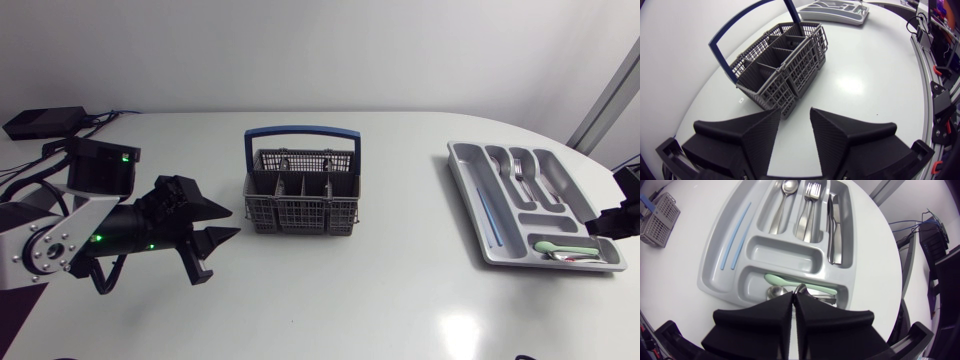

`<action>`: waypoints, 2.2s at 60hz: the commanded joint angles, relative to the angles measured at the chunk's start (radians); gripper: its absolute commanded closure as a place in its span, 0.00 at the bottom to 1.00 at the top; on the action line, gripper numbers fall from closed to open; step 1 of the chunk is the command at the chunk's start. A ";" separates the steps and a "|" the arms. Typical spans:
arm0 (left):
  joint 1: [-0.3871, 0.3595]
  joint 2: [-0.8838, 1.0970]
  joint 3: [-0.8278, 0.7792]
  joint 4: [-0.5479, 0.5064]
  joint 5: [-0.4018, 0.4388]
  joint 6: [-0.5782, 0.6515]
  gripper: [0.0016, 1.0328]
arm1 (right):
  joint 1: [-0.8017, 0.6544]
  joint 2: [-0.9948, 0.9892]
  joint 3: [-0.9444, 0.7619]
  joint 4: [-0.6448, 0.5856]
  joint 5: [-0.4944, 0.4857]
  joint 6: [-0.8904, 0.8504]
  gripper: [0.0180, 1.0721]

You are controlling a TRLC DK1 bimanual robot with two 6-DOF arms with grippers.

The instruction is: Unload the cutlery basket into the drawer organizer.

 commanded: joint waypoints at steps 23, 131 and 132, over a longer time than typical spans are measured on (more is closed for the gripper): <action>0.034 0.021 0.021 0.029 -0.003 -0.047 0.58 | 0.052 0.048 -0.130 0.157 0.084 0.010 0.07; -0.075 0.598 0.454 0.127 -0.164 -0.225 0.59 | 1.009 0.116 0.029 0.315 0.056 0.484 0.05; -0.077 0.597 0.454 0.127 -0.166 -0.225 0.59 | 1.009 0.113 0.028 0.315 0.056 0.484 0.05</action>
